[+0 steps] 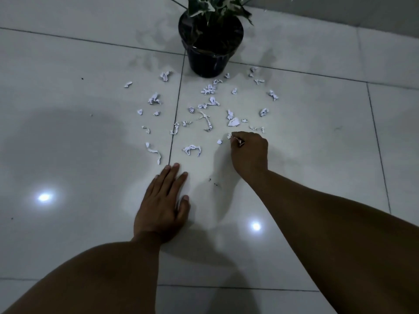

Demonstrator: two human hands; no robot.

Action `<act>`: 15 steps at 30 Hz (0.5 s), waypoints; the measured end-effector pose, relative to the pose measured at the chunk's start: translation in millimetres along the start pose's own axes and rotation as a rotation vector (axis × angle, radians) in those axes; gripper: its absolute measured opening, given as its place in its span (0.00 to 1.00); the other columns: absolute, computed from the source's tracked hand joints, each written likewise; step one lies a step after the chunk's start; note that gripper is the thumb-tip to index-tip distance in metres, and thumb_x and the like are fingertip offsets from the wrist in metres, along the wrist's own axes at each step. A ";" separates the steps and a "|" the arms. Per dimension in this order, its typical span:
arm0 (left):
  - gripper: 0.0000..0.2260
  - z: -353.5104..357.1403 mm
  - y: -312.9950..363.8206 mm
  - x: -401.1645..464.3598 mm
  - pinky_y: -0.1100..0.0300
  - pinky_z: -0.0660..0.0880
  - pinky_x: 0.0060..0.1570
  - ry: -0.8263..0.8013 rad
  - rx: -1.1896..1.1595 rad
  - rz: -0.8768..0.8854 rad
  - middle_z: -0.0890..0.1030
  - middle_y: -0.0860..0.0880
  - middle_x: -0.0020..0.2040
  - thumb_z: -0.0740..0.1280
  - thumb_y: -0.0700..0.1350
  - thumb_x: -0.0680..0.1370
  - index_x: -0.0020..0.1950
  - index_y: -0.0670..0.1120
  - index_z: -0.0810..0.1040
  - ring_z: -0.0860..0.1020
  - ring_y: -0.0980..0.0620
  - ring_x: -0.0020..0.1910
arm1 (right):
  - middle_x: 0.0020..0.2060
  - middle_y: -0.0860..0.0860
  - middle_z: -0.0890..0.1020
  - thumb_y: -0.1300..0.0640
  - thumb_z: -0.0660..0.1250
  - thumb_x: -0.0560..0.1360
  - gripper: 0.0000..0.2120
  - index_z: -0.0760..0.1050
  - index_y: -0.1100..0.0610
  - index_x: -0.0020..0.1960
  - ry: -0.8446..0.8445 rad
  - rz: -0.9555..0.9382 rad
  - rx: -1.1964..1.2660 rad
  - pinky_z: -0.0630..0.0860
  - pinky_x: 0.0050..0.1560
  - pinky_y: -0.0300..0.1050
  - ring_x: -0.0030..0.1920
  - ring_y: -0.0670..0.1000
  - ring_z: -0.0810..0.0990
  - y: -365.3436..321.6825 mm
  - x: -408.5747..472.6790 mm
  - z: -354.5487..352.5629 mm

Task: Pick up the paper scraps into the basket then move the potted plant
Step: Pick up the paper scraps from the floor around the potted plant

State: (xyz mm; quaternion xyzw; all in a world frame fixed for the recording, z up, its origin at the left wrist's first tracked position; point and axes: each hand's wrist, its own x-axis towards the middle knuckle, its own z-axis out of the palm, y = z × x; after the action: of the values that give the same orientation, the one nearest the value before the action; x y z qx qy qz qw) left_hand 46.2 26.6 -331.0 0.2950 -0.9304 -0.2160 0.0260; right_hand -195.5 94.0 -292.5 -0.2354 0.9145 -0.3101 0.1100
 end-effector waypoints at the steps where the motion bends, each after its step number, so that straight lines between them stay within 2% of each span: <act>1: 0.27 -0.1 -0.3 -0.3 0.56 0.49 0.78 0.002 -0.001 -0.003 0.57 0.52 0.82 0.58 0.53 0.79 0.79 0.51 0.64 0.52 0.54 0.81 | 0.45 0.55 0.86 0.59 0.67 0.77 0.09 0.85 0.57 0.52 0.010 0.025 0.009 0.64 0.47 0.31 0.48 0.55 0.83 -0.1 1.8 -0.5; 3: 0.27 -0.1 0.0 -0.2 0.57 0.48 0.78 0.005 -0.004 -0.002 0.57 0.52 0.82 0.58 0.54 0.79 0.79 0.51 0.64 0.51 0.54 0.81 | 0.43 0.56 0.86 0.59 0.68 0.77 0.08 0.85 0.59 0.50 0.005 0.068 0.020 0.67 0.47 0.34 0.47 0.55 0.82 -0.3 4.4 -1.7; 5: 0.27 -0.2 -0.6 0.3 0.58 0.48 0.78 0.005 -0.005 0.001 0.57 0.52 0.82 0.57 0.54 0.79 0.79 0.51 0.64 0.51 0.54 0.81 | 0.37 0.59 0.83 0.59 0.68 0.76 0.08 0.84 0.62 0.45 -0.026 0.070 -0.009 0.72 0.45 0.41 0.42 0.57 0.80 -1.5 6.9 -0.1; 7: 0.27 0.0 -1.1 0.1 0.57 0.48 0.79 -0.004 -0.009 0.001 0.56 0.52 0.82 0.57 0.55 0.80 0.79 0.51 0.63 0.51 0.54 0.81 | 0.34 0.57 0.81 0.57 0.68 0.75 0.09 0.83 0.60 0.42 -0.058 0.079 -0.057 0.71 0.41 0.42 0.41 0.56 0.79 -2.4 10.2 3.3; 9: 0.27 -0.3 -0.6 0.1 0.57 0.48 0.78 -0.017 -0.011 -0.001 0.55 0.53 0.82 0.56 0.55 0.80 0.80 0.52 0.62 0.50 0.55 0.81 | 0.41 0.55 0.84 0.54 0.68 0.75 0.08 0.83 0.56 0.43 -0.083 0.135 -0.081 0.71 0.42 0.41 0.47 0.56 0.82 -3.6 13.8 5.8; 12: 0.27 -0.7 0.4 0.0 0.58 0.47 0.78 -0.014 -0.007 -0.004 0.55 0.53 0.82 0.56 0.55 0.80 0.80 0.52 0.62 0.50 0.55 0.81 | 0.53 0.53 0.84 0.53 0.68 0.76 0.10 0.84 0.52 0.55 -0.107 0.148 -0.117 0.74 0.51 0.42 0.57 0.54 0.80 -5.1 16.1 8.3; 15: 0.27 -1.2 0.9 0.0 0.60 0.46 0.78 -0.005 -0.004 -0.008 0.56 0.53 0.82 0.56 0.55 0.80 0.79 0.52 0.63 0.51 0.55 0.81 | 0.51 0.54 0.83 0.60 0.65 0.77 0.09 0.83 0.55 0.53 -0.110 0.094 -0.121 0.72 0.50 0.43 0.55 0.55 0.80 -8.0 15.6 7.2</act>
State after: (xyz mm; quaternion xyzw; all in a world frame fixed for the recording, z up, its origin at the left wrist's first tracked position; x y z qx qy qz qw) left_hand 45.9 26.8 -329.6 0.2980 -0.9289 -0.2187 0.0233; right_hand -203.6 77.0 -294.1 -0.2151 0.9342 -0.2352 0.1600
